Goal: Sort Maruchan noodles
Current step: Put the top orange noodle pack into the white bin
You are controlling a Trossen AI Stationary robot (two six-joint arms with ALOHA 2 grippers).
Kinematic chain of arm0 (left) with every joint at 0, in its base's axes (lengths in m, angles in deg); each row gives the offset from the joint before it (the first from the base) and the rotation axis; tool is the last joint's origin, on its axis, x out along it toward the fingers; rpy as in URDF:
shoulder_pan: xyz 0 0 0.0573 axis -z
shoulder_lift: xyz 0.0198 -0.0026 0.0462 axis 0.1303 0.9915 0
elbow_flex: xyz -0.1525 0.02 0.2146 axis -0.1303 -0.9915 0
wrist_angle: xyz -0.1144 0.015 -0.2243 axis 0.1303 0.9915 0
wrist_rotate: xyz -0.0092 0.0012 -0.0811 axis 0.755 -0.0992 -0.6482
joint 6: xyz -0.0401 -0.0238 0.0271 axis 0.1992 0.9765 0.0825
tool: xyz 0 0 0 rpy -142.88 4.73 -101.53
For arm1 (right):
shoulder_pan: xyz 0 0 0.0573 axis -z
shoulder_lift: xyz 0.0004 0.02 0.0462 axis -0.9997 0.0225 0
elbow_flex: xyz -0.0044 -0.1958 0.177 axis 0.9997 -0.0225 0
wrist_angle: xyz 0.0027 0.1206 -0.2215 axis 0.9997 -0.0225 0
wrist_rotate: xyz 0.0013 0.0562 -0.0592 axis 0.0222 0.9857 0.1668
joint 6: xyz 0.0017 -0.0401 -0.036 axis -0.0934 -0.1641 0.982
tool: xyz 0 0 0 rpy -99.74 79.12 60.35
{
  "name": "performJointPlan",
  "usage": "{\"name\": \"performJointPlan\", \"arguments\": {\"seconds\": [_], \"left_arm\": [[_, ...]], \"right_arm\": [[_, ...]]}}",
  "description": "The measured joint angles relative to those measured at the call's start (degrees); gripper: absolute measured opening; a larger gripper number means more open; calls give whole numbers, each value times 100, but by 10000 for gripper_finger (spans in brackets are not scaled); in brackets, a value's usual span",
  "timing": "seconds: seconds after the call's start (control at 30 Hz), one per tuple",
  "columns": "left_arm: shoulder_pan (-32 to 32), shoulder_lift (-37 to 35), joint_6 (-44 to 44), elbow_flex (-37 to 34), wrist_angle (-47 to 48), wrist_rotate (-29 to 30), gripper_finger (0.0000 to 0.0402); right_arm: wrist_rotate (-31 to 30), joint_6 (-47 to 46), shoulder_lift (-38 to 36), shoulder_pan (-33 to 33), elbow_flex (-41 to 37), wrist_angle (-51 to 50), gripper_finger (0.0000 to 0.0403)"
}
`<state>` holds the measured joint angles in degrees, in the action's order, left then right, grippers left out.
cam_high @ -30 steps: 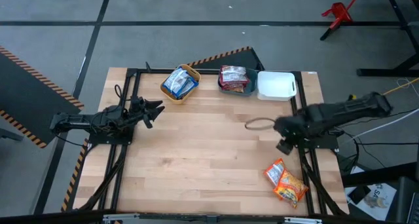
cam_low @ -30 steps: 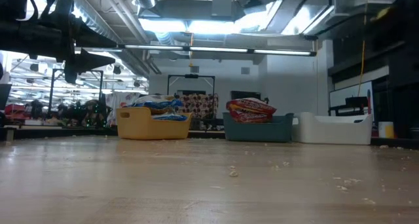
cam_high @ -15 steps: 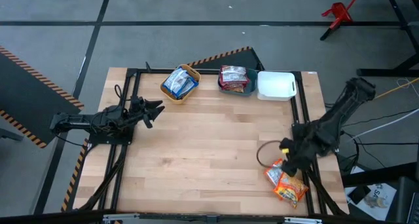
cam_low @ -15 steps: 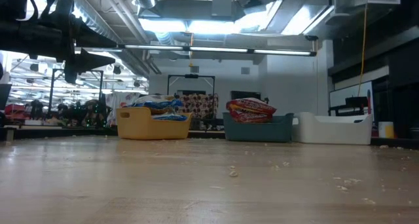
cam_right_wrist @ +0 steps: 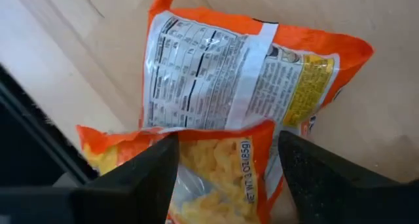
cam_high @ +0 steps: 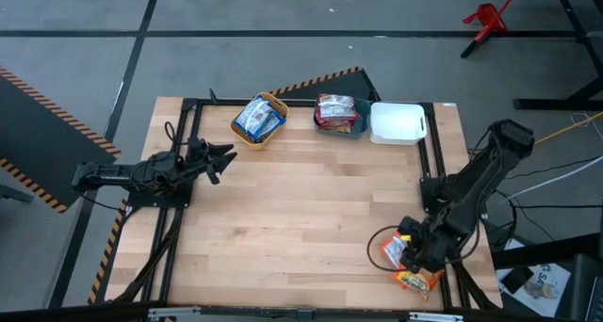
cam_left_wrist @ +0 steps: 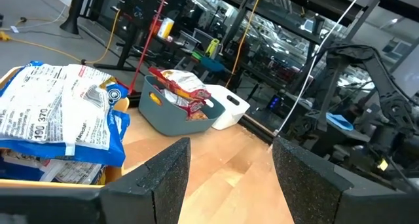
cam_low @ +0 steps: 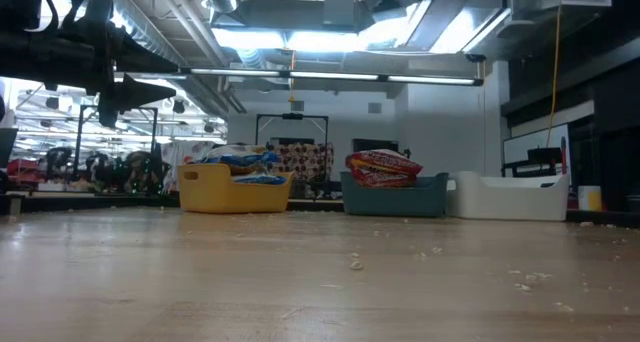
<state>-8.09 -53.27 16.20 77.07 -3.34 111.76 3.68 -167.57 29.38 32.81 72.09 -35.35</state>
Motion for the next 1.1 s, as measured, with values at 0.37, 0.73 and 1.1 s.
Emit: {"name": "performJointPlan", "arguments": {"seconds": [0.37,0.73,1.1], "left_arm": [[-1,0,-61,0,-1,79,212],[-1,1,-65,0,-2,95,212],[0,-1,-69,0,-4,110,212]], "right_arm": [[192,60,251,44,4,-78,115],[-429,190,254,257,37,-170,3],[-1182,2464,173,2330,50,-120,0]]}}
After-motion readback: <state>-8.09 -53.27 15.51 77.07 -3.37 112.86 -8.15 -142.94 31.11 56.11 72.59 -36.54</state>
